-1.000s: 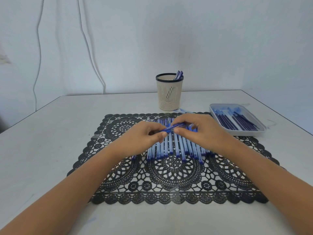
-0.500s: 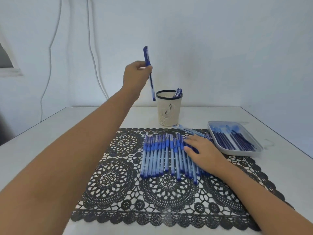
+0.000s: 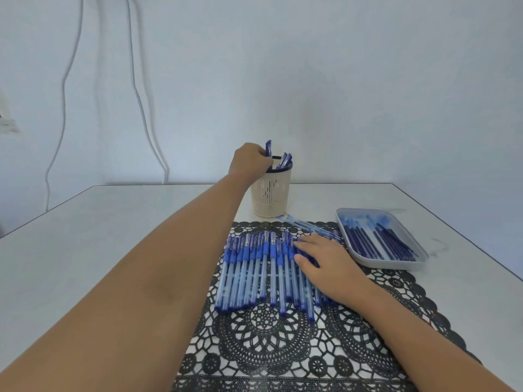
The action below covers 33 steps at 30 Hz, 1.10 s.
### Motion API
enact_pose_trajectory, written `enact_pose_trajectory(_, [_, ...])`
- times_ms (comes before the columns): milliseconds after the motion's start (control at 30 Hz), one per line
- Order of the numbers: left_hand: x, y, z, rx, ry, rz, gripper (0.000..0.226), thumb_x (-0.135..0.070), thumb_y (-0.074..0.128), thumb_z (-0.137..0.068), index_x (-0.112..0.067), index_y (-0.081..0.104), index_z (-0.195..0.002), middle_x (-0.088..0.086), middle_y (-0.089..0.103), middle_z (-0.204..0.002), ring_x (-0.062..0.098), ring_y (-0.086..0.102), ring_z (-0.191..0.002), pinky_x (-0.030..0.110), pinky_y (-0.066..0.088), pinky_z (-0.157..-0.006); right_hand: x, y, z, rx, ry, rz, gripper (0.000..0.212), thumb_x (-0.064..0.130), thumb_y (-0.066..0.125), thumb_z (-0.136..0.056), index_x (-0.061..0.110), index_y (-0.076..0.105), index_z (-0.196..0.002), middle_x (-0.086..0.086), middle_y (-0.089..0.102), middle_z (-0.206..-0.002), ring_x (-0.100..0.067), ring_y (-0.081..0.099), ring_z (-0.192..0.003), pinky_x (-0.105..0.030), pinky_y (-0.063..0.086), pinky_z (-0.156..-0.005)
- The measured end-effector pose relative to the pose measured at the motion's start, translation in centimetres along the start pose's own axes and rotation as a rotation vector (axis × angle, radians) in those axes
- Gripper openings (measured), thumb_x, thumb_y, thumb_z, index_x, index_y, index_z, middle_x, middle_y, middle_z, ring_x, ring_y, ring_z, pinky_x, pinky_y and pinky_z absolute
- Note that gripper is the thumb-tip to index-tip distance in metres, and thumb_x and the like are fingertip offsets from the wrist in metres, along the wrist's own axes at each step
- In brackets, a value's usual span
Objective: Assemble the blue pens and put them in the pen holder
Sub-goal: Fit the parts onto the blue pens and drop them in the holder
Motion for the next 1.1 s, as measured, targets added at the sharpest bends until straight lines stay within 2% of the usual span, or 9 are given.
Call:
enact_pose_trajectory(100, [0.0,-1.0,0.6,-0.034,0.043,-0.002,0.029,-0.019,0.053,-0.087,-0.012,0.061,-0.114,0.002,0.060,-0.108,0.016,0.055,-0.098,0.025,0.041,-0.082,0.1,-0.1,0.0,0.003,0.005,-0.004,0.044,0.036,0.037,-0.098,0.022,0.040,-0.139,0.007,0.034,-0.147,-0.009,0.024,-0.138,-0.038,0.013,-0.117])
enact_pose_trajectory(167, [0.3,-2.1,1.5,-0.085,0.063,-0.006,0.030,-0.021,0.050,-0.089,-0.014,0.059,-0.117,0.001,0.060,-0.116,0.013,0.053,-0.101,0.023,0.038,-0.083,0.1,-0.1,0.1,0.001,0.006,-0.010,0.043,0.036,0.037,-0.098,0.022,0.041,-0.139,0.007,0.035,-0.147,-0.009,0.025,-0.137,-0.038,0.014,-0.116])
enact_pose_trajectory(267, [1.8,-3.4,4.1,-0.101,0.065,-0.055,0.023,-0.025,0.049,-0.090,-0.017,0.063,-0.106,0.001,0.063,-0.108,0.011,0.054,-0.088,0.022,0.037,-0.074,0.1,-0.1,0.1,-0.009,0.000,-0.016,0.043,0.035,0.038,-0.098,0.021,0.042,-0.138,0.007,0.037,-0.145,-0.009,0.028,-0.135,-0.039,0.016,-0.116])
enact_pose_trajectory(367, [4.4,-3.9,8.1,0.009,0.046,-0.156,0.020,-0.027,0.048,-0.091,-0.018,0.064,-0.099,0.001,0.065,-0.099,0.012,0.058,-0.075,0.024,0.042,-0.066,0.1,-0.2,0.1,-0.011,-0.006,-0.002,0.043,0.035,0.038,-0.098,0.021,0.043,-0.138,0.007,0.039,-0.144,-0.008,0.030,-0.134,-0.037,0.018,-0.115])
enact_pose_trajectory(500, [7.9,-4.1,13.1,0.159,-0.040,-0.288,0.021,-0.030,0.047,-0.092,-0.018,0.062,-0.101,-0.004,0.062,-0.093,0.013,0.063,-0.075,0.024,0.049,-0.065,0.4,-0.1,0.1,-0.001,-0.003,0.006,0.043,0.034,0.038,-0.098,0.020,0.042,-0.138,0.006,0.038,-0.145,-0.009,0.029,-0.135,-0.035,0.018,-0.115])
enact_pose_trajectory(600, [9.2,-4.1,15.3,0.218,-0.067,-0.339,0.022,-0.037,0.048,-0.091,-0.020,0.060,-0.099,-0.008,0.058,-0.090,0.007,0.056,-0.075,0.020,0.044,-0.061,0.6,-0.3,0.2,0.002,0.001,0.011,0.042,0.033,0.038,-0.098,0.020,0.042,-0.138,0.005,0.038,-0.145,-0.009,0.029,-0.135,-0.034,0.018,-0.115])
enact_pose_trajectory(767, [9.1,-3.6,15.9,0.234,-0.077,-0.396,0.028,-0.050,0.052,-0.087,-0.024,0.053,-0.078,-0.012,0.054,-0.079,0.009,0.054,-0.080,0.027,0.045,-0.068,0.7,-0.4,0.4,0.006,0.006,0.009,0.042,0.032,0.038,-0.098,0.020,0.042,-0.138,0.005,0.037,-0.146,-0.010,0.029,-0.135,-0.034,0.018,-0.115])
enact_pose_trajectory(867, [9.2,-3.7,15.9,0.279,-0.113,-0.382,0.027,-0.046,0.052,-0.088,-0.025,0.052,-0.072,-0.009,0.057,-0.076,0.012,0.055,-0.078,0.030,0.048,-0.074,0.7,-0.5,0.4,0.007,0.004,0.011,0.042,0.032,0.039,-0.098,0.020,0.043,-0.138,0.005,0.037,-0.146,-0.010,0.029,-0.136,-0.033,0.019,-0.114])
enact_pose_trajectory(1100, [9.0,-4.5,16.4,0.296,-0.114,-0.326,0.023,-0.029,0.054,-0.088,-0.011,0.057,-0.073,0.007,0.050,-0.068,0.017,0.042,-0.060,0.019,0.032,-0.049,0.7,-0.5,0.4,-0.009,-0.010,-0.006,0.040,0.031,0.039,-0.098,0.020,0.047,-0.135,0.004,0.040,-0.144,-0.009,0.032,-0.134,-0.022,0.019,-0.109])
Point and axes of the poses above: each hand's wrist, its own z-axis away from the middle knuckle, its own y-axis out of the palm, x = y × z, the point moved 2 cm from there along -z, towards the middle knuckle
